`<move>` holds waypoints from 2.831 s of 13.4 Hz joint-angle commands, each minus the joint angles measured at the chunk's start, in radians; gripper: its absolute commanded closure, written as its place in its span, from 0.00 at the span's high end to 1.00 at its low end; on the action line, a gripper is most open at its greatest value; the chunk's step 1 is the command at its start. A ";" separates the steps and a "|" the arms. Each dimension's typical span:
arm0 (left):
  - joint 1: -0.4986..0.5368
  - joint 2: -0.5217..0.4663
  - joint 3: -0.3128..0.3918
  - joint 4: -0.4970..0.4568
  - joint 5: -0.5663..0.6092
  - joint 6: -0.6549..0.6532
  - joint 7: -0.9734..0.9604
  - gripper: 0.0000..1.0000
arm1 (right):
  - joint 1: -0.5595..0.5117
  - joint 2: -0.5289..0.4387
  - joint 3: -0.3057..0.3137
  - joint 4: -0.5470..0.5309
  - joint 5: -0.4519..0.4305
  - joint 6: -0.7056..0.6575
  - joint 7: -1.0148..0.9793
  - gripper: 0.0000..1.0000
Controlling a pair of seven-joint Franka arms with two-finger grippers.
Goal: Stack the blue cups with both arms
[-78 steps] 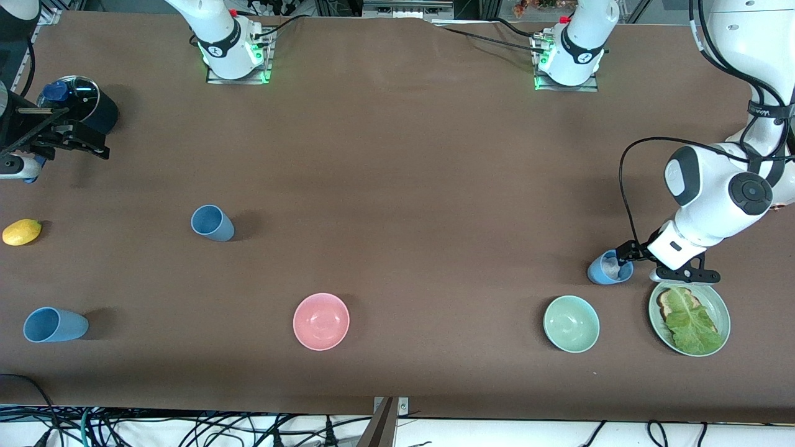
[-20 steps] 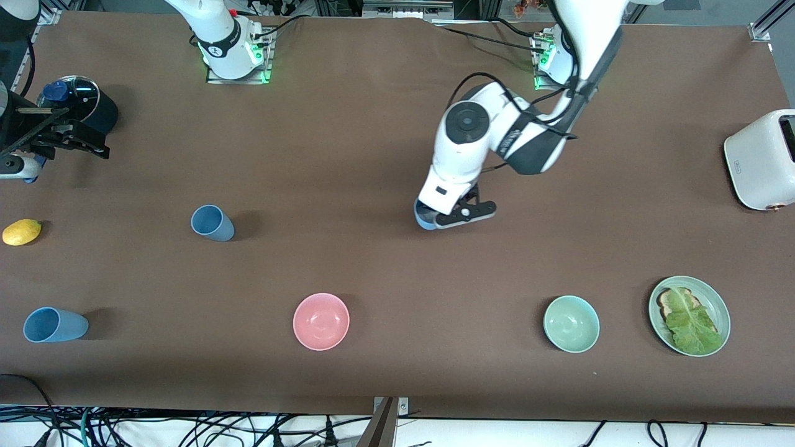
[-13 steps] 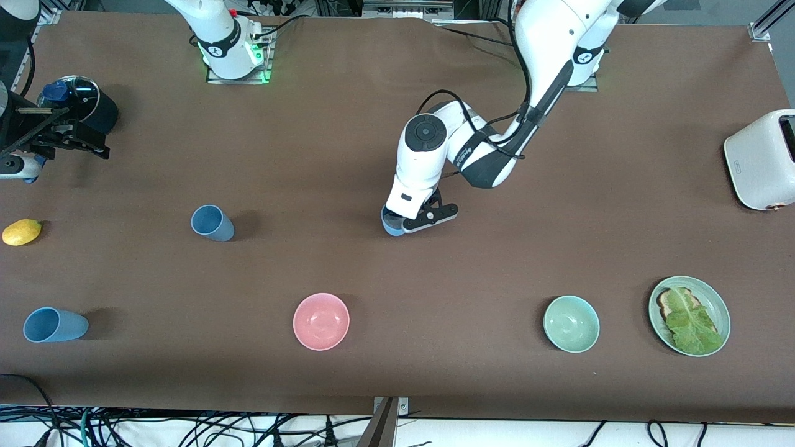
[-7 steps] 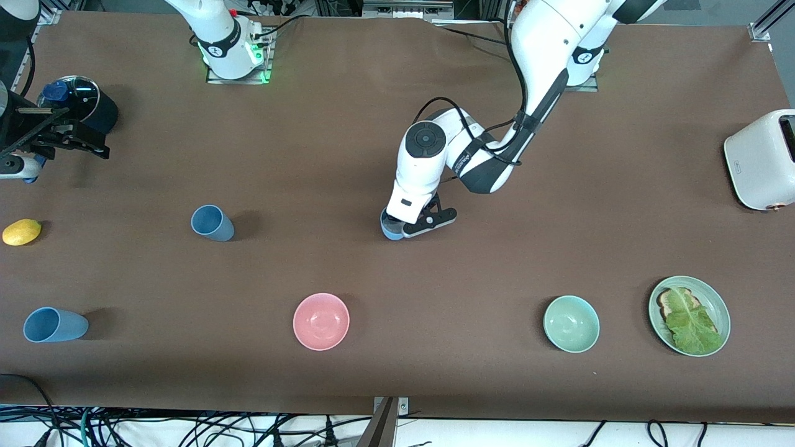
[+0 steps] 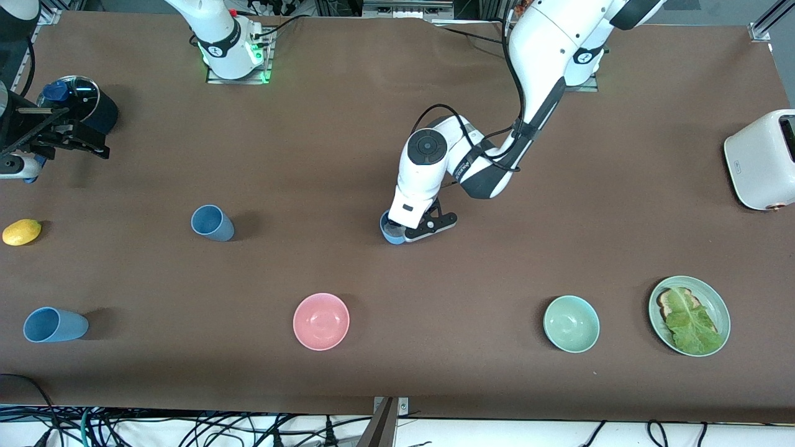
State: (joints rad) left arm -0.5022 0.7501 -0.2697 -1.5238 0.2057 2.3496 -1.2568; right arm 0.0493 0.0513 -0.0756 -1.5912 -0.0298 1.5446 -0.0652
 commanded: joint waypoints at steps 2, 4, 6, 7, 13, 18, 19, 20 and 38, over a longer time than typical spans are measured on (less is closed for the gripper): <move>-0.010 0.003 0.007 0.034 0.029 -0.007 -0.039 0.29 | -0.006 -0.001 0.007 0.011 -0.010 -0.015 0.001 1.00; -0.004 -0.011 0.007 0.036 0.026 -0.010 -0.039 0.37 | -0.005 0.001 0.008 0.011 -0.012 -0.015 -0.004 1.00; 0.008 -0.029 0.007 0.034 0.023 -0.019 -0.039 0.48 | 0.003 0.005 0.010 0.011 -0.012 -0.005 0.002 1.00; 0.019 -0.043 0.007 0.034 0.021 -0.030 -0.039 0.52 | 0.012 0.024 0.010 0.011 -0.018 -0.005 -0.007 1.00; 0.069 -0.138 0.003 0.034 0.021 -0.169 -0.024 0.77 | 0.090 0.267 0.007 0.007 -0.036 0.095 -0.001 1.00; 0.148 -0.234 -0.006 0.036 0.014 -0.303 0.088 0.91 | 0.086 0.256 -0.018 -0.226 -0.036 0.426 -0.016 1.00; 0.166 -0.250 -0.006 0.036 0.009 -0.332 0.141 0.92 | 0.086 0.240 -0.021 -0.293 -0.035 0.512 -0.019 1.00; 0.191 -0.268 -0.006 0.036 -0.017 -0.352 0.196 0.93 | 0.086 0.214 -0.021 -0.368 -0.035 0.585 -0.021 1.00; 0.669 -0.451 -0.003 0.146 -0.118 -0.719 1.253 1.00 | 0.090 0.242 -0.047 -0.558 0.011 0.821 -0.021 0.73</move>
State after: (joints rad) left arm 0.1237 0.3284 -0.2635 -1.3854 0.1076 1.6717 -0.1157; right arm 0.1354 0.2920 -0.1237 -2.1430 -0.0352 2.3507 -0.0882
